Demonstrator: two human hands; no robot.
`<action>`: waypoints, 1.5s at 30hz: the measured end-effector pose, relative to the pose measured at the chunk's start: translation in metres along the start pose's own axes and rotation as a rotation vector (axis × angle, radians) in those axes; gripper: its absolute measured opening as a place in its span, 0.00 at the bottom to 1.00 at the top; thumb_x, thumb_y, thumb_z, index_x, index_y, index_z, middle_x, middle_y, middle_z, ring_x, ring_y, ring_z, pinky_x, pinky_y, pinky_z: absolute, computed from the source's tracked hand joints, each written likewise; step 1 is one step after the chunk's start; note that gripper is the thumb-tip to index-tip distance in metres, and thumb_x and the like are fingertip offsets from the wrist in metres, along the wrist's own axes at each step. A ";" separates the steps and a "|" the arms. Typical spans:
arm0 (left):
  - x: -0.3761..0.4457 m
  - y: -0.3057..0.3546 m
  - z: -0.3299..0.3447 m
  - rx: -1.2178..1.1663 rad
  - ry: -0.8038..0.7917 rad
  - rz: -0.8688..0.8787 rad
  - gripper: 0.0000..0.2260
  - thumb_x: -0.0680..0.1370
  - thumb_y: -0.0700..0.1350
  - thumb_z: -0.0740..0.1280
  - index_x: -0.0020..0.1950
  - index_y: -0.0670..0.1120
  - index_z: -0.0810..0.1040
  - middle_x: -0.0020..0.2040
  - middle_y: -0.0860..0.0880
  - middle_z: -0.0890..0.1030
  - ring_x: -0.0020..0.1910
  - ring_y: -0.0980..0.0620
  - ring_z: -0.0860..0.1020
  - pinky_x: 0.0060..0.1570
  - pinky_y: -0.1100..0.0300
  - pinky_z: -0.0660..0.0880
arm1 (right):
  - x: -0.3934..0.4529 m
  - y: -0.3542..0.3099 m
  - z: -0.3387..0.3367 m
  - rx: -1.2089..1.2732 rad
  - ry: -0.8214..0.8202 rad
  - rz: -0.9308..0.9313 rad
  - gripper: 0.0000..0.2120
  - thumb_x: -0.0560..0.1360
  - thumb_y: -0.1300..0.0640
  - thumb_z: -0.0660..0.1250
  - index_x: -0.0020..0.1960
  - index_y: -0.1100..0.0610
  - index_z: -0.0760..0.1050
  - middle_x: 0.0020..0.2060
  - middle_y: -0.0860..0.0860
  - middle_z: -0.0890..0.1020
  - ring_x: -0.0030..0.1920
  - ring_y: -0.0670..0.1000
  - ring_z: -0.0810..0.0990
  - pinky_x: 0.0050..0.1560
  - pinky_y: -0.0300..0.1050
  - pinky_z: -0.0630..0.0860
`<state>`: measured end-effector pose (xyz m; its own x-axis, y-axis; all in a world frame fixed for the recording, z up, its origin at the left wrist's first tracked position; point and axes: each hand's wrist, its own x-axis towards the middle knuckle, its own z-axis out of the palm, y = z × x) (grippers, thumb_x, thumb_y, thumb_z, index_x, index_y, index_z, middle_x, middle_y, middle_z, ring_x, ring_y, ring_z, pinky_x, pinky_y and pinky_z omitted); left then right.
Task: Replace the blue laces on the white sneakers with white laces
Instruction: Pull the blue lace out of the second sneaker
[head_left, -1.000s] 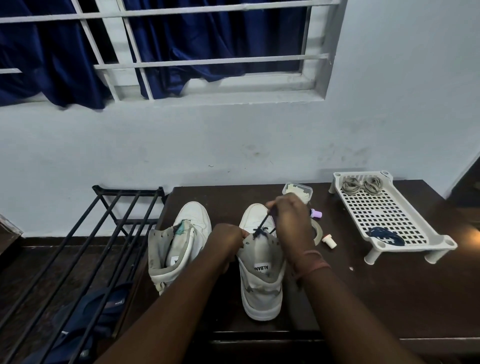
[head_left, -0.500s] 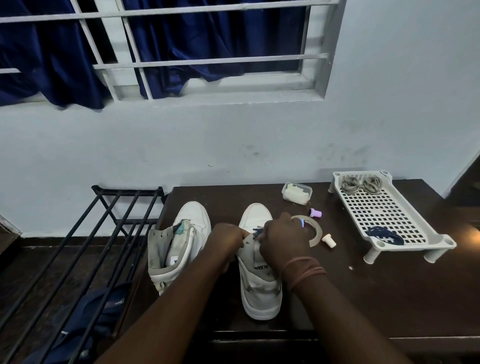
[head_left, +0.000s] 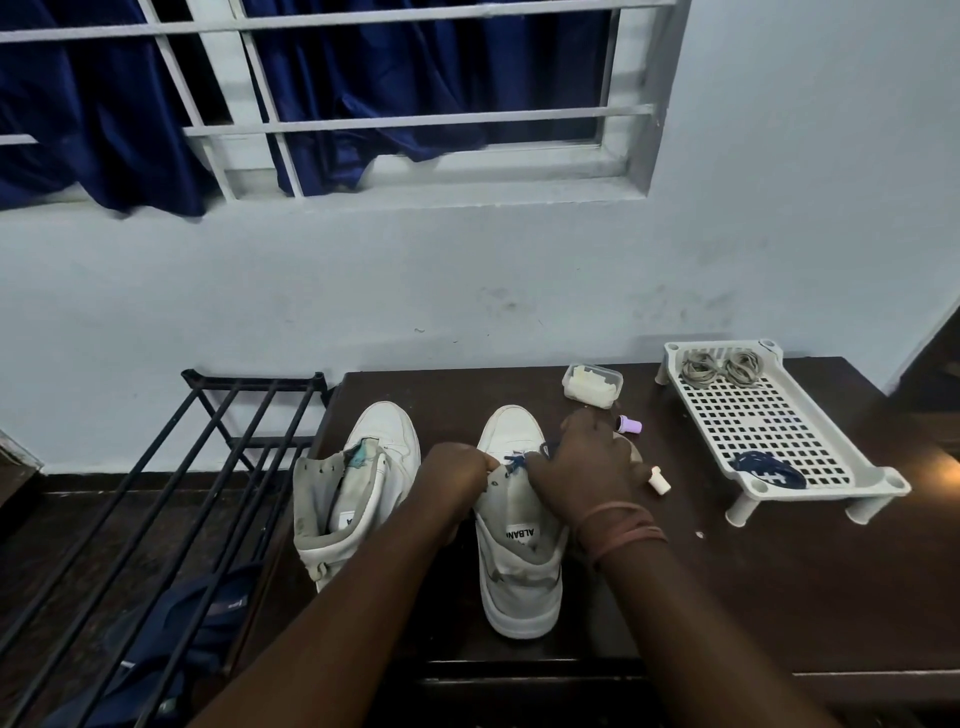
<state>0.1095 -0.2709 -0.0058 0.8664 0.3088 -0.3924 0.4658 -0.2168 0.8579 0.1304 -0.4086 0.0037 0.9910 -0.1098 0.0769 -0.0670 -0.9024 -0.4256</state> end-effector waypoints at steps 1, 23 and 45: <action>0.001 0.001 0.001 0.038 0.036 0.024 0.15 0.68 0.40 0.65 0.49 0.35 0.84 0.44 0.38 0.83 0.41 0.43 0.79 0.43 0.52 0.74 | -0.001 0.000 0.002 -0.026 -0.040 0.028 0.22 0.70 0.43 0.67 0.58 0.53 0.70 0.58 0.51 0.75 0.62 0.59 0.72 0.58 0.55 0.66; 0.007 -0.016 0.014 0.978 0.225 0.839 0.24 0.67 0.39 0.59 0.59 0.57 0.78 0.54 0.51 0.77 0.49 0.45 0.75 0.43 0.50 0.75 | 0.014 0.021 -0.009 0.060 -0.234 -0.050 0.17 0.73 0.58 0.65 0.27 0.52 0.65 0.32 0.51 0.74 0.41 0.54 0.75 0.45 0.44 0.72; 0.020 -0.021 0.021 0.618 0.342 0.883 0.19 0.66 0.42 0.62 0.55 0.51 0.80 0.54 0.51 0.80 0.54 0.46 0.77 0.54 0.49 0.74 | 0.016 0.016 -0.001 -0.023 -0.151 -0.049 0.08 0.73 0.56 0.65 0.48 0.56 0.82 0.41 0.51 0.81 0.39 0.50 0.72 0.30 0.37 0.59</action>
<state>0.1208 -0.2801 -0.0384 0.8858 0.0375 0.4625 -0.1936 -0.8760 0.4417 0.1453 -0.4254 -0.0013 0.9992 -0.0028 -0.0400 -0.0187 -0.9148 -0.4035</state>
